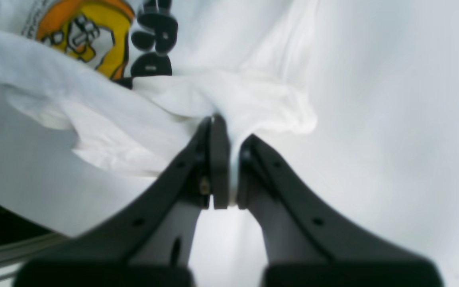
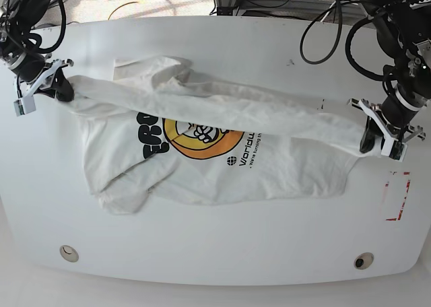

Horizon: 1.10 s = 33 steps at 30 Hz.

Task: Fold the T-shirt properly
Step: 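Pull the shirt edge with both grippers away from the body to spread it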

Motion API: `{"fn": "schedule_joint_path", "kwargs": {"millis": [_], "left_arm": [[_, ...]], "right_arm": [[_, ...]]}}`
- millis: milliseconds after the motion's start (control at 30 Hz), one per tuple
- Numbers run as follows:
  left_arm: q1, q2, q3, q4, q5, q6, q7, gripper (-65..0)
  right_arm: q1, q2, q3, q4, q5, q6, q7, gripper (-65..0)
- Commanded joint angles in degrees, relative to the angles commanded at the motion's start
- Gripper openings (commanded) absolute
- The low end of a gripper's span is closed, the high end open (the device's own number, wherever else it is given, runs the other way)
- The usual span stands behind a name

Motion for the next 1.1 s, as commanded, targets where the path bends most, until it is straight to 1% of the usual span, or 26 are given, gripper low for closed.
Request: {"fn": "schedule_joint_path", "kwargs": {"millis": [67, 133, 200, 267, 333, 400, 500, 533, 633, 700, 833, 933, 1000, 1100], "left_arm": [[-3.6, -0.7, 0.0, 0.0, 0.0, 0.0, 3.1, -65.0], [-6.9, -0.6, 0.0, 0.0, 0.0, 0.0, 6.3, -65.0], [-9.8, -0.6, 0.0, 0.0, 0.1, 0.0, 8.4, -65.0], [-12.5, -0.7, 0.1, -0.1, 0.1, 0.0, 9.1, -65.0], [-14.9, -0.8, 1.1, -0.4, 0.0, 0.0, 9.1, -65.0], [-17.4, -1.0, 3.0, -0.4, 0.0, 0.0, 9.1, -65.0], [-20.4, -1.0, 4.1, -0.4, -0.2, 0.0, 9.1, -65.0], [-21.8, -1.1, 4.6, -0.4, -0.2, 0.0, 9.1, -65.0], [-25.8, -2.8, 8.7, -0.4, -0.2, 0.0, 9.1, -65.0], [-29.5, -3.4, 11.2, -0.4, -0.2, 0.0, 9.1, -65.0], [-35.9, -3.4, 11.3, -0.5, -0.1, 0.0, 9.7, -65.0], [-41.0, -3.4, 11.3, -0.5, 0.0, 0.0, 9.9, -65.0], [-45.0, -3.4, 11.3, -1.8, 0.1, 0.0, 9.9, -65.0], [-50.3, -3.5, 11.3, -4.9, 0.1, 0.0, 9.9, -65.0]], "right_arm": [[2.5, 0.9, -0.2, 0.0, -0.1, 0.00, 0.0, -65.0], [4.6, 1.8, -0.2, 0.0, -0.1, 0.00, 0.0, -65.0], [6.5, 2.6, -0.2, -0.1, -0.1, 0.00, 0.0, -65.0], [9.2, 4.1, -0.4, -0.2, -0.1, 0.00, 0.0, -65.0], [11.8, 5.3, -1.8, -1.4, -0.1, 0.00, 0.0, -65.0], [14.9, 7.4, -3.9, -3.6, 0.0, 0.00, 0.0, -65.0], [18.4, 10.0, -4.6, -6.2, 0.1, 0.00, 0.0, -65.0], [20.0, 10.6, -4.7, -7.0, 0.1, 0.00, -0.1, -65.0], [24.8, 13.7, -5.7, -10.2, 0.1, 0.00, -0.2, -65.0], [29.4, 17.6, -9.3, -13.2, 0.1, 0.00, -0.2, -65.0], [37.3, 22.6, -14.3, -17.4, 0.1, 0.00, -0.2, -65.0], [43.3, 25.1, -18.6, -20.0, 0.1, 0.00, -0.2, -65.0], [49.8, 26.8, -23.4, -22.5, 0.1, 0.00, -0.2, -65.0], [57.8, 27.3, -29.4, -26.2, 0.1, 0.00, -0.2, -65.0]]}}
